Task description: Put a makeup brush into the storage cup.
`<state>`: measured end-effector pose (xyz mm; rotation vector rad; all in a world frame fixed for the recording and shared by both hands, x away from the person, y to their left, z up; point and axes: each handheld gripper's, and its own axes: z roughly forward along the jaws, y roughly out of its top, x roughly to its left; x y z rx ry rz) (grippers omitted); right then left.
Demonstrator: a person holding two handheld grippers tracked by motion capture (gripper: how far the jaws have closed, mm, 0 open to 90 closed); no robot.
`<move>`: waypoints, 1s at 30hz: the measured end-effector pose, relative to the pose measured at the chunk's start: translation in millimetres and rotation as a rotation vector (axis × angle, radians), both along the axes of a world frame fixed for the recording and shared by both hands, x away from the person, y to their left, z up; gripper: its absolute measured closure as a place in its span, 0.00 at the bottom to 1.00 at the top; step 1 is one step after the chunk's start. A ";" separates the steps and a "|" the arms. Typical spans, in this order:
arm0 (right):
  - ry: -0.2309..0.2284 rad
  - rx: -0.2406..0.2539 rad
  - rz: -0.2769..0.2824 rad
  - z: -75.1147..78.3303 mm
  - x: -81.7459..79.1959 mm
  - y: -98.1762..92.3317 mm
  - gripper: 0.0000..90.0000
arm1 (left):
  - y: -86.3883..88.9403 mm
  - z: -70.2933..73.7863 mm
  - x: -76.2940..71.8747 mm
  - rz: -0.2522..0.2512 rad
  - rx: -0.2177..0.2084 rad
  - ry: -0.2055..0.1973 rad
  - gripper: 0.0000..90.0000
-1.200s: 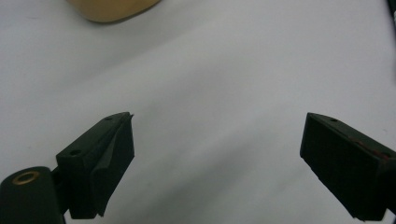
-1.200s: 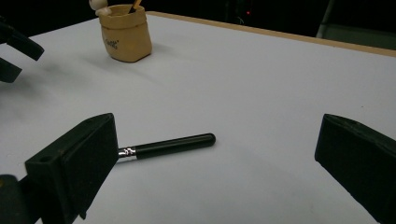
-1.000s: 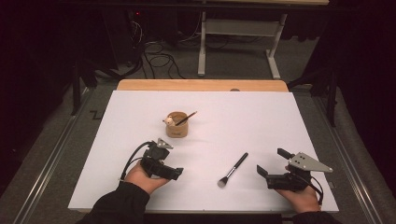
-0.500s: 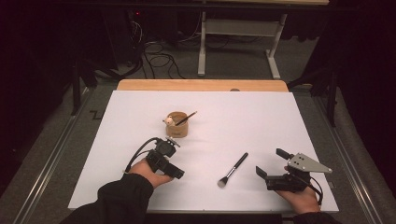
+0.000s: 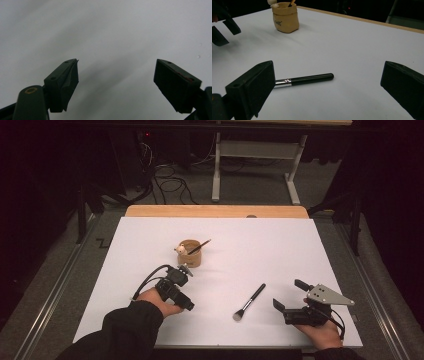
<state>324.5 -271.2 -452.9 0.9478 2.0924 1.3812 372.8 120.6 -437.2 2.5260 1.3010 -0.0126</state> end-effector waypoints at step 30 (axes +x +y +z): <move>0.011 -0.002 0.014 -0.9 0.3 0.6 0.00 | -101.2 5.7 1.0 -0.165 0.003 -0.015 0.29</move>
